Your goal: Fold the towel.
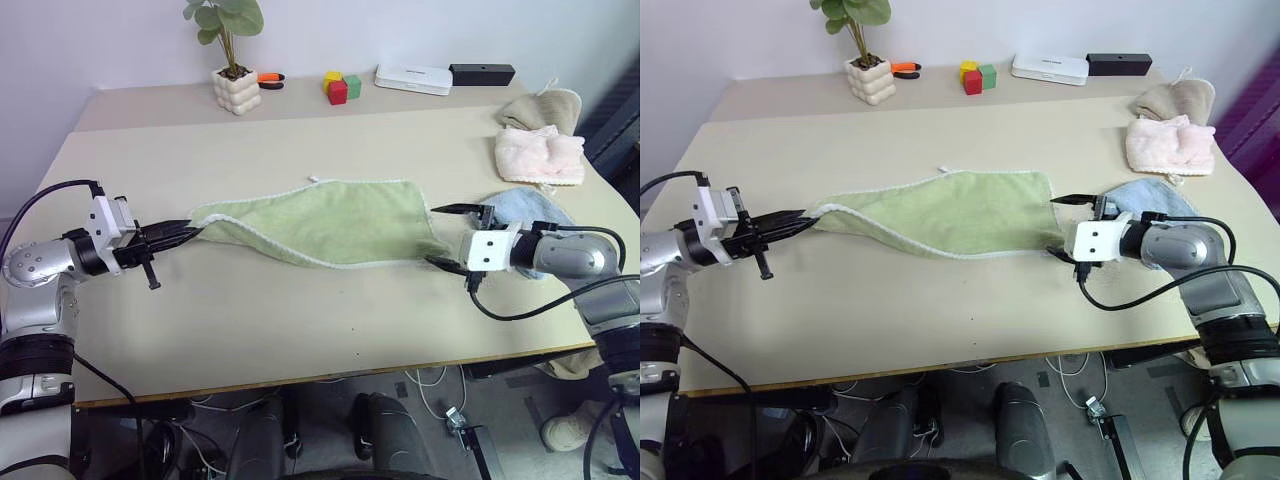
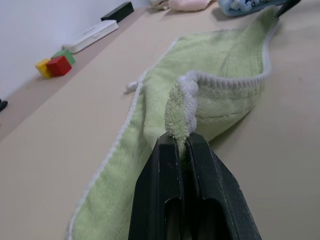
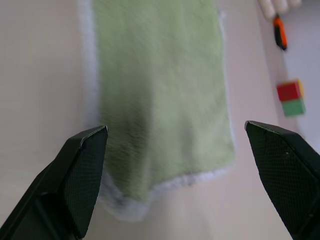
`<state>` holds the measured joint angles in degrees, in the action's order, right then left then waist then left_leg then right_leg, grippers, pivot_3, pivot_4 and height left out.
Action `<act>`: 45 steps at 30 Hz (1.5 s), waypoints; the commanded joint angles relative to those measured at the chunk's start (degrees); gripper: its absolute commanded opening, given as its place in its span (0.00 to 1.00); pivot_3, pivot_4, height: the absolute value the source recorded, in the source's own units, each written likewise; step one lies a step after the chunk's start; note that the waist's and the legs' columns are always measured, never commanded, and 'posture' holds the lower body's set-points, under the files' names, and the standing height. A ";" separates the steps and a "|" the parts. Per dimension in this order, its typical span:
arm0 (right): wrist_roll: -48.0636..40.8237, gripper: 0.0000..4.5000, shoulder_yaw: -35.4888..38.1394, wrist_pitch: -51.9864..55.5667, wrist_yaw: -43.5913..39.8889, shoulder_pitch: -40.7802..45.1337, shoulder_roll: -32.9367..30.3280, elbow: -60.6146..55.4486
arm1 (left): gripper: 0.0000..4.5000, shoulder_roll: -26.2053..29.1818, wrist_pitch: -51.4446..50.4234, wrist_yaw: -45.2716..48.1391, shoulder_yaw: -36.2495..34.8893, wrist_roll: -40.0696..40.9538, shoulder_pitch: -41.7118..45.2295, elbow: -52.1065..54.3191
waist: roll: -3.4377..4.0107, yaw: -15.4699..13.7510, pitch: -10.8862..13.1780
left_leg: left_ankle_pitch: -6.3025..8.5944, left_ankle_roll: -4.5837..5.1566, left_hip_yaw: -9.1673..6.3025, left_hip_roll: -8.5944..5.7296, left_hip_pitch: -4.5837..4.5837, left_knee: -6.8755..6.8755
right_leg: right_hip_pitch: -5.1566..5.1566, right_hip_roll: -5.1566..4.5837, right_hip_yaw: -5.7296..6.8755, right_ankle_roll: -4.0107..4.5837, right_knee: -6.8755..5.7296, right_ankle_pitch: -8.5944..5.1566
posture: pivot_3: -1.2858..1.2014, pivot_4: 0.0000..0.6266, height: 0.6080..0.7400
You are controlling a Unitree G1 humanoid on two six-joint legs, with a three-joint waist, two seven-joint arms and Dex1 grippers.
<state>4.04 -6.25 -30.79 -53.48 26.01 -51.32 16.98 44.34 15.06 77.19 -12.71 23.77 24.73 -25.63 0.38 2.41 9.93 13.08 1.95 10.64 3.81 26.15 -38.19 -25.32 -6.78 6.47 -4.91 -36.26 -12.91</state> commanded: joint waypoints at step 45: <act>24.63 0.01 -11.13 -12.02 26.16 39.34 8.71 40.15 | 0.00 -4.95 6.10 -20.75 1.76 -12.39 34.14 -37.74 | -0.06 0.07 0.04 | -0.01 0.01 0.18 -0.04 -0.75 -0.04 | 0.62 0.02 -0.12 0.00 -0.02 0.01 | 0.52 0.24 1.00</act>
<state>25.36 -18.03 -46.04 -35.12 59.77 -42.04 53.80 38.05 19.16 60.11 -10.75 13.40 54.23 -60.21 0.33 2.48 9.97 13.07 1.96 10.85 3.77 25.44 -38.22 -24.75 -6.77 6.34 -4.92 -36.31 -12.90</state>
